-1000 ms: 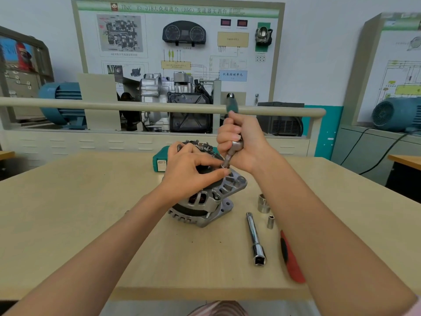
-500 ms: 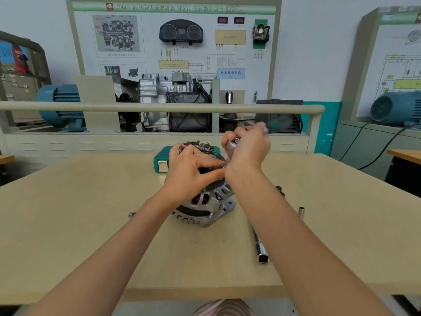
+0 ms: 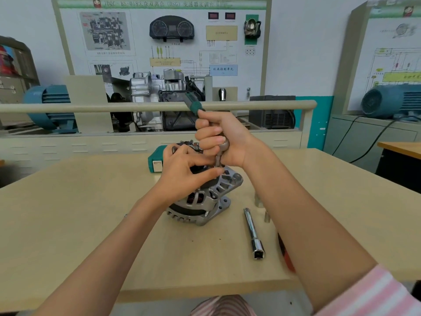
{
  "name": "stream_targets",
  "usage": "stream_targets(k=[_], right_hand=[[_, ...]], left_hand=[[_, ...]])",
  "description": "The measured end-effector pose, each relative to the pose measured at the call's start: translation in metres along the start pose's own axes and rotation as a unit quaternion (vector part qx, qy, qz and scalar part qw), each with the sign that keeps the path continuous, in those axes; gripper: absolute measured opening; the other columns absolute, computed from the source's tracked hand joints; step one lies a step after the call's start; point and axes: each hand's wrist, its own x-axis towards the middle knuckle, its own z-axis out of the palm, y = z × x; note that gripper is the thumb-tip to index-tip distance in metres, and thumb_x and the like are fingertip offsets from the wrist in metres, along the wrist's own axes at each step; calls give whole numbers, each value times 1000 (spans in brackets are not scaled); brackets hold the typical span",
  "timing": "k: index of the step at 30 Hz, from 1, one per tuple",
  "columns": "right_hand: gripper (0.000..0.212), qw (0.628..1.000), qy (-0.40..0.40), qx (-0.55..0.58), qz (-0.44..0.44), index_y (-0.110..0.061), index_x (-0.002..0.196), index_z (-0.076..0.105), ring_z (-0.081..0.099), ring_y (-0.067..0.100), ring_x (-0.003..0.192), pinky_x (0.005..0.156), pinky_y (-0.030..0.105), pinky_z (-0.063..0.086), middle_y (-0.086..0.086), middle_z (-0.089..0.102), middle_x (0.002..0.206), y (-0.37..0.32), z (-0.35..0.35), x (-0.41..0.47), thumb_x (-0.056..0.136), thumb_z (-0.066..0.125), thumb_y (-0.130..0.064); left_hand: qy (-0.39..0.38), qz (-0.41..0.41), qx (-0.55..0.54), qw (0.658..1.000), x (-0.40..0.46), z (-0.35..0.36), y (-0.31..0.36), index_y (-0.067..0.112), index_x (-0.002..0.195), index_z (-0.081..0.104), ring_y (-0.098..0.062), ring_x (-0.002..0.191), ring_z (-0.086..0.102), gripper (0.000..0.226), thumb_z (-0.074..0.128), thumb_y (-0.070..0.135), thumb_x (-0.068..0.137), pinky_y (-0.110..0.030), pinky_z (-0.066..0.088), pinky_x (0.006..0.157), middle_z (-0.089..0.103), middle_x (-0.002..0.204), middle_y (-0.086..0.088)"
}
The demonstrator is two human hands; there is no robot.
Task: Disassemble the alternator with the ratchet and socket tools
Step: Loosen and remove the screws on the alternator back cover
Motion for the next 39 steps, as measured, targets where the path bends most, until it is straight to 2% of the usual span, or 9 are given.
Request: stream_targets(k=[5, 8, 10, 17, 22, 27, 32, 35, 39], right_hand=[[36, 985, 94, 82, -116, -19, 66, 40, 31, 2, 27, 29, 13, 27, -10, 33, 35, 13, 3, -1, 100, 39, -31], [32, 889, 264, 186, -323, -14, 74, 38, 35, 7, 31, 35, 16, 36, -5, 36, 45, 30, 11, 3, 102, 33, -28], [33, 845, 297, 239, -375, -12, 75, 35, 37, 8, 32, 37, 18, 38, -1, 36, 49, 35, 12, 6, 103, 29, -28], [37, 982, 122, 76, -126, -20, 63, 37, 30, 3, 26, 30, 13, 27, -11, 31, 35, 12, -1, -1, 99, 38, -30], [36, 999, -36, 30, -13, -19, 65, 35, 29, 1, 26, 29, 14, 23, -10, 31, 35, 3, -7, -2, 99, 33, -32], [37, 983, 84, 77, -146, -19, 66, 40, 33, 3, 27, 29, 14, 29, -9, 34, 35, 18, 1, -3, 100, 37, -32], [34, 835, 342, 189, -388, -15, 74, 35, 43, 8, 34, 39, 19, 41, -3, 39, 51, 41, 15, 4, 103, 27, -30], [33, 867, 319, 183, -337, -16, 73, 34, 38, 7, 30, 36, 15, 35, -7, 37, 42, 35, 14, 4, 102, 29, -29], [37, 954, 217, 90, -186, -21, 64, 35, 31, 6, 26, 34, 11, 27, -11, 31, 34, 18, 9, 2, 99, 36, -33]], left_hand=[[12, 1, 10, 1000, 0, 1, 2, 55, 69, 54, -11, 81, 41, 16, 64, 45, 77, -21, 10, 95, 66, 71, 8], [30, -27, 9, 999, 1, 4, 2, 45, 87, 64, -9, 78, 41, 17, 71, 34, 76, -22, 11, 97, 54, 65, 25], [37, -36, 12, 999, 1, 6, 1, 43, 88, 65, -2, 76, 40, 21, 74, 30, 75, -24, 11, 100, 49, 61, 27], [29, -19, 14, 999, 0, 5, 2, 52, 71, 57, -1, 79, 41, 19, 73, 42, 74, -25, 12, 98, 56, 66, 16], [-13, -17, -5, 1000, 0, -2, 2, 43, 77, 67, 0, 86, 42, 5, 66, 47, 77, -22, 9, 100, 63, 75, 14], [-2, -8, -14, 1000, 0, -1, -1, 47, 75, 63, -9, 84, 43, 14, 70, 36, 78, -21, 9, 98, 64, 73, 11], [44, -29, -12, 999, -1, 4, -1, 38, 92, 64, 8, 82, 41, 29, 77, 22, 72, -20, 10, 98, 47, 67, 24], [50, -25, -23, 998, -2, 5, -1, 40, 88, 65, 13, 84, 41, 28, 78, 21, 71, -23, 11, 98, 46, 65, 25], [27, -33, -4, 999, -1, 4, 1, 45, 80, 65, -2, 83, 44, 10, 67, 46, 71, -30, 12, 102, 62, 74, 7]])
